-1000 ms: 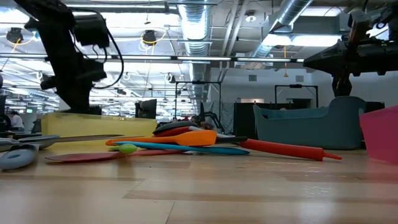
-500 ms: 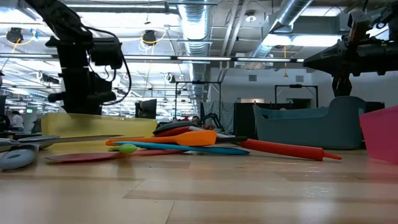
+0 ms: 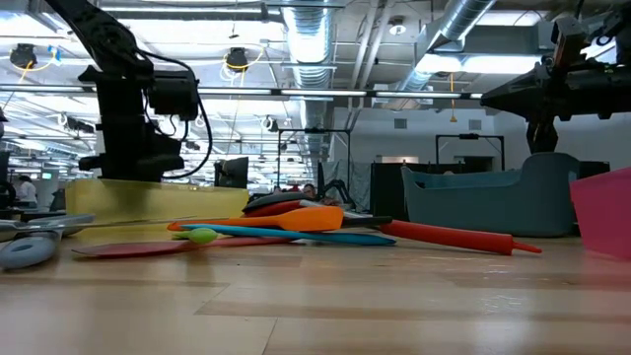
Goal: Pick & Place Kitchen Items
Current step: Put the bottom black knife into the yellow bin, then put the orange spatula into the green bin
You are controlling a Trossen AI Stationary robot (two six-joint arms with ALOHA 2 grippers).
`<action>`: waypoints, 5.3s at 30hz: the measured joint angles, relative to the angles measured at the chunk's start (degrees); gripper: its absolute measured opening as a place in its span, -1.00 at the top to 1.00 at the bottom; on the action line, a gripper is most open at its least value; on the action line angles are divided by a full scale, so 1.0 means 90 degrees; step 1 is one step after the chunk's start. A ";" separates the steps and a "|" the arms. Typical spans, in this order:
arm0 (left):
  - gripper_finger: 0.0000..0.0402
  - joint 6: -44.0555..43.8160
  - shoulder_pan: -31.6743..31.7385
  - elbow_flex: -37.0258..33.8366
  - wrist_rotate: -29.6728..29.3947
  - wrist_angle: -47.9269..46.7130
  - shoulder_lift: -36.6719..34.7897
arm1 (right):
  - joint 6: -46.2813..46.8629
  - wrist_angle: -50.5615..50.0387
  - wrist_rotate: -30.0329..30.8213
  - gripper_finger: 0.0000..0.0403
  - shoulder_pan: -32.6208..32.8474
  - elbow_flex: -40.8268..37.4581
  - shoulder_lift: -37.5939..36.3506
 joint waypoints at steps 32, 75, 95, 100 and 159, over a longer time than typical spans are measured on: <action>-0.19 0.0391 -0.0184 0.0000 0.2192 0.0727 -0.3220 | 0.0019 0.1088 -0.0007 0.77 0.0005 0.0002 -0.0002; -0.04 0.0420 -0.0209 0.0000 0.1537 0.0874 -0.3745 | -0.3874 -0.1510 0.0437 0.62 0.1600 0.7222 1.0733; -0.08 0.0806 -0.0206 0.0007 0.2311 0.0970 -0.4864 | -0.4240 -0.1702 0.0427 -0.18 0.2174 1.0431 1.3868; -0.08 0.0830 -0.0206 0.0007 0.2309 0.0967 -0.5114 | -0.4105 -0.1882 0.0442 -0.17 0.2140 1.0892 1.4430; -0.04 0.1168 -0.0206 0.0007 0.2304 0.0986 -0.5180 | -0.2997 -0.2516 0.0282 0.75 0.1933 1.0548 1.4666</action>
